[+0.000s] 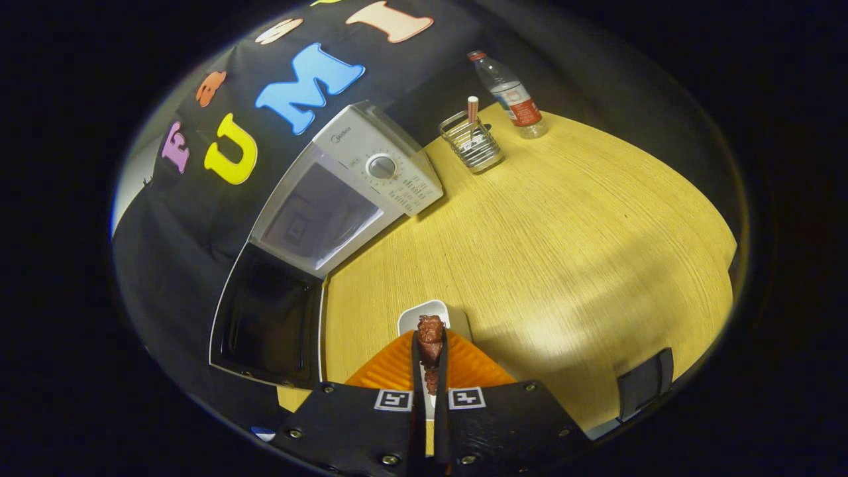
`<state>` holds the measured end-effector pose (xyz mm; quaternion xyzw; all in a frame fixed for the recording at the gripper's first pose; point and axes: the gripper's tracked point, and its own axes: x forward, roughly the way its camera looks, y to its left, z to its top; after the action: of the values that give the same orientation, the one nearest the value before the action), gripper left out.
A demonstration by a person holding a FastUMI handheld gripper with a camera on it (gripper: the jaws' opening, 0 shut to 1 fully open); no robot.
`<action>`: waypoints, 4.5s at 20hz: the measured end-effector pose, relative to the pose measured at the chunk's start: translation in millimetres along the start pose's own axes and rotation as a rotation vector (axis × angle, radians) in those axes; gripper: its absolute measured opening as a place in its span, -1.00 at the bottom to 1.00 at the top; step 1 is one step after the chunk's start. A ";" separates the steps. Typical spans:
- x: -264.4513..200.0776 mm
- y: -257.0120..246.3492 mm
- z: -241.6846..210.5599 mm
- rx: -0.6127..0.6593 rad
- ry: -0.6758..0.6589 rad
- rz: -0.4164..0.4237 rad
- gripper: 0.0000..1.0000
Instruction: Open the microwave, put the food inside, and close the microwave door.
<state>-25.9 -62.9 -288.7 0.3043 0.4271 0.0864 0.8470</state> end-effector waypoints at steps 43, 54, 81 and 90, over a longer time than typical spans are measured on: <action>183.6 248.1 122.6 0.294 -0.589 0.345 -0.90; 270.3 228.5 127.2 0.366 -0.589 0.297 -0.90; 280.3 210.2 110.7 0.245 -0.397 0.061 0.93; 276.0 191.9 97.8 0.051 -0.340 -0.119 0.93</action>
<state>243.0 159.5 -316.8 0.3103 0.2971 -0.0275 0.9026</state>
